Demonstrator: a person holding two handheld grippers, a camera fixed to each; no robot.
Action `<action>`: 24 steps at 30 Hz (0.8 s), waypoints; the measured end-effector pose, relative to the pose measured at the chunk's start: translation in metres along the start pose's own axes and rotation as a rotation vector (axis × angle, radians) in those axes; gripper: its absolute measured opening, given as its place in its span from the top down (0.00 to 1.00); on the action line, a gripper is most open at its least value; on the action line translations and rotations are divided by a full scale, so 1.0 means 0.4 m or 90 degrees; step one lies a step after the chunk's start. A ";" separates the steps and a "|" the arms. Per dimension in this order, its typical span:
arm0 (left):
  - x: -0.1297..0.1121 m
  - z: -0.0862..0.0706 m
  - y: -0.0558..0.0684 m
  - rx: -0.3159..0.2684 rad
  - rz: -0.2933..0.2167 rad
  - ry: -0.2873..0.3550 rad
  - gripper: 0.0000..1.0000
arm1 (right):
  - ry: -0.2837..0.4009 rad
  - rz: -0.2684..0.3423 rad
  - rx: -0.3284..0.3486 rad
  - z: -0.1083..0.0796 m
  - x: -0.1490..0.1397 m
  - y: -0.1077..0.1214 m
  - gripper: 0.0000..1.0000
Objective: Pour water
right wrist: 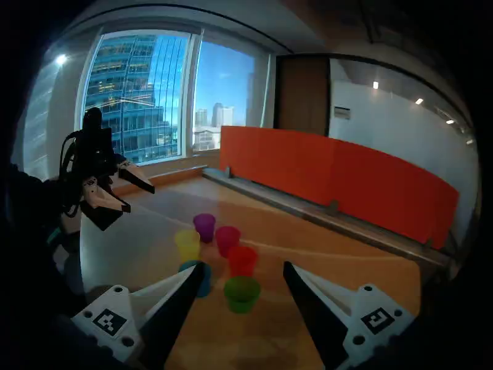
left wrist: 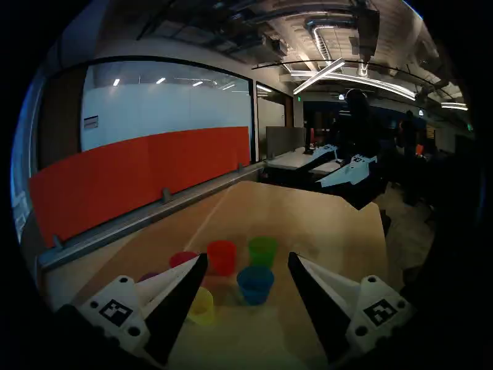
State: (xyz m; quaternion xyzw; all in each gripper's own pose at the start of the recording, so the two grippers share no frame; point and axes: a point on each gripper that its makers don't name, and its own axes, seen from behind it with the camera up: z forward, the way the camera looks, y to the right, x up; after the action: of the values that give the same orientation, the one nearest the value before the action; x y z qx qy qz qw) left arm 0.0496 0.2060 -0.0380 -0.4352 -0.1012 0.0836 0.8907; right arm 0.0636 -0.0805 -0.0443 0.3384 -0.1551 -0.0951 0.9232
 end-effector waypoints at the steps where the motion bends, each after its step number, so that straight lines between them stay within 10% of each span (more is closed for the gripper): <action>1: -0.009 0.004 0.002 0.000 0.002 -0.004 0.03 | -0.003 0.000 0.000 0.002 -0.008 0.002 0.01; 24: -0.190 0.106 0.029 -0.015 0.012 -0.077 0.03 | -0.066 -0.009 0.003 0.074 -0.160 0.006 0.01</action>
State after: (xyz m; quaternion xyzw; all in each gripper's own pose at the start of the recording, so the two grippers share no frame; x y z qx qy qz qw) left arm -0.0353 0.2273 -0.0300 -0.4411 -0.1518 0.1170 0.8767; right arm -0.0062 -0.0783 -0.0356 0.3363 -0.2009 -0.1187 0.9124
